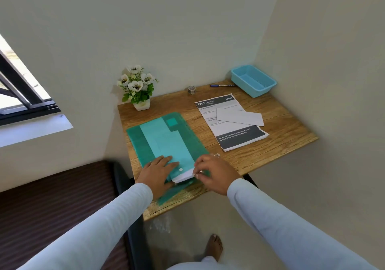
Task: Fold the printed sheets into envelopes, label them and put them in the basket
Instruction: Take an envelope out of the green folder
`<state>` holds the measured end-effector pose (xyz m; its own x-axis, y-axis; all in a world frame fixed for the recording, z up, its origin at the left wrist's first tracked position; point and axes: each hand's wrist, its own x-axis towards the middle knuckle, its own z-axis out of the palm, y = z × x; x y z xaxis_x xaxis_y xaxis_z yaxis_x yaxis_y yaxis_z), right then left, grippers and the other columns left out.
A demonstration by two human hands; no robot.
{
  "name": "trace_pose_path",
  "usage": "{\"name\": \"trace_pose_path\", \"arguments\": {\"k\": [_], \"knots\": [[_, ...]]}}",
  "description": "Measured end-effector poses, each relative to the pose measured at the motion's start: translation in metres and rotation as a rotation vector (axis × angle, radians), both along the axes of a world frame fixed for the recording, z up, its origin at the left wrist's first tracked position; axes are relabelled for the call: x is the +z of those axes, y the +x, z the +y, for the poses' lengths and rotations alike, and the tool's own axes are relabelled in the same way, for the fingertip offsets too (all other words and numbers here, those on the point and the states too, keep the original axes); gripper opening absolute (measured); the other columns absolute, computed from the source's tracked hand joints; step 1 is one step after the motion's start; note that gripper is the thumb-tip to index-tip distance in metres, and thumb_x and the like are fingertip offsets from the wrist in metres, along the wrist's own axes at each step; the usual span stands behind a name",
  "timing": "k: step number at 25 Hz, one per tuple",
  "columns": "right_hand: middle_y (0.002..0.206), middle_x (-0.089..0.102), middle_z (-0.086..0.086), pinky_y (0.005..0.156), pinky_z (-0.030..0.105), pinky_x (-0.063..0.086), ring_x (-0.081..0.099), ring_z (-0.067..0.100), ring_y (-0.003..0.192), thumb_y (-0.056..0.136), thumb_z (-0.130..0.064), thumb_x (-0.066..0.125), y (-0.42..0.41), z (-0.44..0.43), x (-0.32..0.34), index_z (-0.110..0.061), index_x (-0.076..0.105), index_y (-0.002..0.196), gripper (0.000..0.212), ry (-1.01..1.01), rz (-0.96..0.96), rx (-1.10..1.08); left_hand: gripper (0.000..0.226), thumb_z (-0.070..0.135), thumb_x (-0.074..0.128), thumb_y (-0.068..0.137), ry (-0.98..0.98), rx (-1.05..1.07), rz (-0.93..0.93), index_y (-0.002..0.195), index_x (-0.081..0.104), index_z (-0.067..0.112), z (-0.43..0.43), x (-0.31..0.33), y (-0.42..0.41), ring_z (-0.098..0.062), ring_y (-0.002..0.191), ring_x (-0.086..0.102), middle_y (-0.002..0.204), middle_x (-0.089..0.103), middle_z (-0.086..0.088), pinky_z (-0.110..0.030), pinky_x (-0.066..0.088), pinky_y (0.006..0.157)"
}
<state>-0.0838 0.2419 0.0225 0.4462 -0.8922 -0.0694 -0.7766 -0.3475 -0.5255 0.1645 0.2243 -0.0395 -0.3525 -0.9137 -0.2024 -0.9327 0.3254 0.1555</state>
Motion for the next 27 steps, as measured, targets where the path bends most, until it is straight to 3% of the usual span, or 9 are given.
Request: {"name": "trace_pose_path", "arguments": {"k": [5,11,13,17,19,21,23,27], "knots": [[0.101,0.071,-0.013,0.08,0.025,0.042,0.058,0.008,0.103,0.086,-0.028,0.078,-0.007,-0.008,0.016,-0.03,0.073,0.084,0.005,0.076,-0.323,-0.075,0.07,0.059,0.057,0.094,-0.008,0.022,0.023,0.155,0.026,0.044,0.0,0.0,0.001,-0.024,0.153,0.02,0.168,0.019,0.005,-0.047,0.022,0.122],[0.103,0.068,-0.01,0.086,0.034,0.051,0.06,0.015,0.098,0.087,-0.023,0.079,-0.006,-0.006,0.004,-0.027,0.076,0.097,0.011,0.16,-0.114,-0.104,0.07,0.059,0.057,0.093,0.011,0.022,0.003,0.155,0.026,0.045,-0.001,0.002,0.0,-0.023,0.153,0.021,0.167,0.02,0.006,-0.049,0.026,0.121],[0.094,0.066,-0.013,0.078,0.03,0.05,0.06,0.014,0.092,0.092,-0.025,0.075,-0.003,-0.006,0.004,-0.029,0.074,0.097,0.006,0.169,-0.132,-0.11,0.07,0.058,0.058,0.093,0.017,0.018,0.009,0.154,0.026,0.045,-0.002,0.005,0.0,-0.022,0.152,0.021,0.167,0.021,0.007,-0.048,0.025,0.122],[0.083,0.067,-0.022,0.067,0.014,0.044,0.06,0.0,0.077,0.089,-0.023,0.079,-0.002,-0.011,0.025,-0.037,0.074,0.095,0.016,0.223,-0.309,-0.151,0.076,0.056,0.066,0.09,0.03,0.109,0.099,0.155,0.03,0.039,0.001,0.01,-0.001,-0.023,0.147,0.032,0.161,0.032,0.008,-0.045,0.03,0.119],[0.092,0.075,-0.019,0.073,0.017,0.051,0.064,-0.002,0.079,0.089,-0.017,0.079,-0.003,-0.014,0.042,-0.029,0.08,0.103,0.019,0.246,-0.425,-0.161,0.079,0.057,0.066,0.089,0.012,0.125,0.094,0.155,0.032,0.032,0.002,0.011,-0.002,-0.024,0.142,0.039,0.158,0.037,0.006,-0.044,0.036,0.115],[0.102,0.079,-0.008,0.081,0.027,0.058,0.069,0.007,0.09,0.09,-0.012,0.077,-0.005,-0.016,0.06,-0.022,0.079,0.111,0.023,0.259,-0.546,-0.185,0.078,0.061,0.061,0.09,-0.004,0.06,0.008,0.156,0.03,0.032,0.0,0.01,-0.003,-0.024,0.143,0.037,0.16,0.035,0.005,-0.045,0.038,0.114],[0.107,0.079,-0.003,0.076,0.027,0.057,0.072,0.016,0.098,0.092,-0.009,0.074,-0.006,-0.018,0.077,-0.021,0.078,0.115,0.026,0.255,-0.652,-0.199,0.077,0.062,0.059,0.09,0.01,0.025,-0.035,0.156,0.03,0.032,-0.003,0.01,-0.002,-0.024,0.145,0.034,0.161,0.033,0.006,-0.047,0.039,0.114],[0.1,0.079,-0.007,0.062,0.015,0.051,0.069,-0.001,0.075,0.094,-0.005,0.071,-0.009,-0.024,0.109,-0.021,0.076,0.116,0.027,0.195,-0.792,-0.246,0.071,0.064,0.06,0.088,0.066,0.003,-0.04,0.151,0.038,0.037,-0.01,0.014,0.0,-0.022,0.146,0.032,0.161,0.032,0.009,-0.048,0.039,0.115]]}}
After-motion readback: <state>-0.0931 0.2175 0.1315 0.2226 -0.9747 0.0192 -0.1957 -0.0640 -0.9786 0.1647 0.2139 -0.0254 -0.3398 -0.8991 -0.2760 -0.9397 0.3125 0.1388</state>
